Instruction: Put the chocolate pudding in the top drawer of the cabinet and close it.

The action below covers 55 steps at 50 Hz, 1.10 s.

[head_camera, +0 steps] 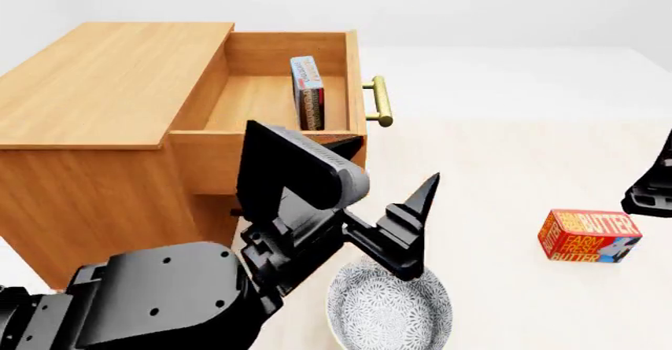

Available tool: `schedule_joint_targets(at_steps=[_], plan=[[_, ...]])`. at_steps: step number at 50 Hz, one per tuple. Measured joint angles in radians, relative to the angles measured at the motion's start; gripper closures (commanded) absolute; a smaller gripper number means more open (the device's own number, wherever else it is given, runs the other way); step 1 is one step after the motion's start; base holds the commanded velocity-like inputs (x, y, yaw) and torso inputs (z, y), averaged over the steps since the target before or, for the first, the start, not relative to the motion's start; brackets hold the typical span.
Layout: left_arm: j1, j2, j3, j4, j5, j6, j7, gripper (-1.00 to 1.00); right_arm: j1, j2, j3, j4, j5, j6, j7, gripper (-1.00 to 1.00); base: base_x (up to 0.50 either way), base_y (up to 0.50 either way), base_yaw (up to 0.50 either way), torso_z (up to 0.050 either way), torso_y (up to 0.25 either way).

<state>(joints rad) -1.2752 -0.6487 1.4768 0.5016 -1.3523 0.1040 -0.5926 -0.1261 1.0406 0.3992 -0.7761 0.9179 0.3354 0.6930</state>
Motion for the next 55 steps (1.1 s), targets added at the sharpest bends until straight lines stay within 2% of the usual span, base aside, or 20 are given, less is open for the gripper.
schedule_joint_targets(at_steps=[10, 27, 55], plan=[[-0.017, 0.108, 0.022, -0.066, -0.017, -0.051, -0.016, -1.00, -0.098, -0.028, 0.116, -0.019, 0.005, -0.001, -0.036, -1.00, 0.00, 0.00, 0.00, 0.000, 0.000], [-0.040, 0.266, 0.050, -0.201, -0.030, -0.115, -0.019, -1.00, -0.151, -0.050, 0.167, -0.017, -0.004, -0.002, -0.064, -1.00, 0.00, 0.00, 0.00, 0.000, 0.000], [-0.093, 0.416, 0.055, -0.327, -0.052, -0.186, -0.034, -1.00, -0.173, -0.067, 0.187, -0.012, -0.006, 0.006, -0.079, -1.00, 0.00, 0.00, 0.00, 0.000, 0.000]])
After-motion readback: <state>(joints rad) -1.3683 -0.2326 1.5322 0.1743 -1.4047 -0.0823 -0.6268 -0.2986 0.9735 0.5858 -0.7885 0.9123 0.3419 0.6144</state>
